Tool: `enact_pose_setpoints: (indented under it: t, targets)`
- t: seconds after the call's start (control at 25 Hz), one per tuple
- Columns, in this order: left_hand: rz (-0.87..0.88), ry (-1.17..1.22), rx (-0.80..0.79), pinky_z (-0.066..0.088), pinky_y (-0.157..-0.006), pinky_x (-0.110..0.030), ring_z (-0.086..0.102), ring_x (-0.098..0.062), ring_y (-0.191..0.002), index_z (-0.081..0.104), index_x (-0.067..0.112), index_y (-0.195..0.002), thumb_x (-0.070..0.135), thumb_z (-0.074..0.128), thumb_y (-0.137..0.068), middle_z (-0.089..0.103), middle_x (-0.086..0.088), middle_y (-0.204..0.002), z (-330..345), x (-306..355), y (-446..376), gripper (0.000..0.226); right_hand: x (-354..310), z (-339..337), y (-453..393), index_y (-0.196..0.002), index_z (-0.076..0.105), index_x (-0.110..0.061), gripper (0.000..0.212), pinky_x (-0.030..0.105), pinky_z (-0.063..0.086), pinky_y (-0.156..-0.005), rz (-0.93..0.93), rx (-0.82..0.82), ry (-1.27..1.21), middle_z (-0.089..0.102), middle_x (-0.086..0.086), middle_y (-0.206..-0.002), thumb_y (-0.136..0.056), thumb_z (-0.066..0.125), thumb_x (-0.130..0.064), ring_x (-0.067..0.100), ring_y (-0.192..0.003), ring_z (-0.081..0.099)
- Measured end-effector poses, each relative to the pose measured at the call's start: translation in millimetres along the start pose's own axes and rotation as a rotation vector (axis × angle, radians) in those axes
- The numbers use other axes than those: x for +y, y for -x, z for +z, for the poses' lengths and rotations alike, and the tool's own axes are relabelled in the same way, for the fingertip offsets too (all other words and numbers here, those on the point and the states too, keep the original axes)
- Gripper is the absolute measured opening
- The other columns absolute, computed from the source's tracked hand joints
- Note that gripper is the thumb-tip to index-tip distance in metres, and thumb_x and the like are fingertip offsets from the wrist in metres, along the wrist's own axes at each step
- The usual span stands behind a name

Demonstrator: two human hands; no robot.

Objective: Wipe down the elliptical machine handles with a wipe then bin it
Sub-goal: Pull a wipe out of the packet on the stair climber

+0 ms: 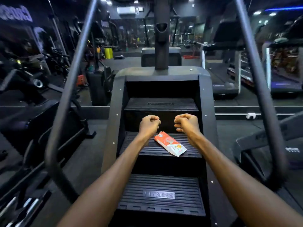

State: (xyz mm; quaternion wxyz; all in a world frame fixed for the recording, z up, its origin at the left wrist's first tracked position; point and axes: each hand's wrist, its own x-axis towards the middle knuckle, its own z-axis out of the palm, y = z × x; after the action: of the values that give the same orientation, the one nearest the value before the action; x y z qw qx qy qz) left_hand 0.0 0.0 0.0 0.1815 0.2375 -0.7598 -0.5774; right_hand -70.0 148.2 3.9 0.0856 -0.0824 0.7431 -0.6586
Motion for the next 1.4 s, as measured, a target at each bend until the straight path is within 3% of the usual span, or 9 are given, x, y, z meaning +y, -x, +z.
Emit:
enact_pose_setpoints:
  t: [0.16,0.32,0.48,0.68,0.84,0.96,1.12,1.28,1.4]
  targets:
    - [-0.076,-0.021,-0.059,0.049,-0.064,-0.027,0.068,-0.015,-0.083,0.067,0.025,-0.091,0.013,0.063,-0.086,0.073,0.0,-0.094,24,-27,-63,0.013,35,16,-58,-0.082,0.07,-0.016,0.013,0.03,0.055,-0.066,0.099,0.055,0.067,0.073,0.007,-0.087,-0.088,0.062,-0.007,0.02,-0.078,0.07]
    - [-0.105,-0.089,-0.142,0.057,-0.082,-0.038,0.071,-0.02,-0.09,0.066,0.028,-0.08,0.01,0.062,-0.086,0.074,0.0,-0.091,46,-64,-121,0.019,92,37,-107,-0.073,0.069,-0.018,0.015,0.037,0.054,-0.068,0.17,0.164,0.205,0.074,0.003,-0.081,-0.084,0.06,-0.015,0.019,-0.073,0.067]
    - [-0.176,-0.189,-0.228,0.057,-0.079,-0.039,0.069,-0.023,-0.087,0.067,0.024,-0.078,0.003,0.056,-0.087,0.072,-0.004,-0.091,71,-124,-171,0.025,172,59,-149,-0.071,0.069,-0.012,0.014,0.041,0.058,-0.068,0.359,0.18,0.366,0.072,0.005,-0.073,-0.08,0.06,-0.016,0.027,-0.074,0.069]
    - [-0.214,-0.293,-0.313,0.052,-0.073,-0.032,0.064,-0.022,-0.08,0.071,0.009,-0.078,0.0,0.059,-0.082,0.069,-0.005,-0.08,100,-179,-208,0.015,225,69,-189,-0.09,0.064,-0.017,0.015,0.037,0.054,-0.082,0.448,0.121,0.533,0.069,0.008,-0.1,-0.077,0.061,-0.01,0.031,-0.096,0.065]
    - [-0.267,-0.284,-0.39,0.046,-0.072,-0.024,0.059,-0.013,-0.08,0.069,0.01,-0.086,0.001,0.058,-0.086,0.065,0.001,-0.082,116,-207,-221,0.015,257,80,-214,-0.094,0.059,-0.021,0.028,0.041,0.06,-0.058,0.53,0.107,0.441,0.07,0.01,-0.092,-0.073,0.059,-0.003,0.031,-0.075,0.072]
    - [-0.33,-0.276,-0.401,0.047,-0.067,-0.026,0.058,-0.015,-0.076,0.065,0.016,-0.083,0.003,0.055,-0.088,0.062,0.003,-0.076,125,-218,-227,0.017,271,87,-226,-0.092,0.065,-0.024,0.032,0.038,0.059,-0.06,0.556,0.133,0.378,0.073,0.011,-0.089,-0.069,0.063,-0.003,0.029,-0.075,0.072]
    - [-0.351,-0.266,-0.406,0.049,-0.078,-0.027,0.06,-0.014,-0.084,0.065,0.017,-0.089,0.003,0.054,-0.087,0.064,0.004,-0.083,130,-221,-229,0.018,265,90,-226,-0.088,0.069,0.001,0.015,0.027,0.047,-0.045,0.633,0.18,0.135,0.066,0.014,-0.066,-0.077,0.068,0.01,0.017,-0.043,0.054]
    - [-0.34,-0.211,-0.384,0.045,-0.066,-0.02,0.057,-0.012,-0.079,0.066,0.013,-0.091,0.004,0.056,-0.088,0.064,0.003,-0.083,128,-216,-228,0.014,249,87,-227,-0.09,0.067,0.002,0.023,0.033,0.059,-0.054,0.618,0.154,-0.052,0.069,0.02,-0.074,-0.078,0.063,0.021,0.022,-0.049,0.061]
    - [-0.339,-0.179,-0.339,0.048,-0.069,-0.027,0.06,-0.016,-0.08,0.067,0.014,-0.089,0.003,0.057,-0.086,0.066,0.0,-0.085,126,-215,-230,0.015,236,87,-227,-0.096,0.07,0.001,0.025,0.031,0.059,-0.055,0.616,0.078,-0.082,0.069,0.019,-0.077,-0.079,0.066,0.019,0.024,-0.052,0.064]
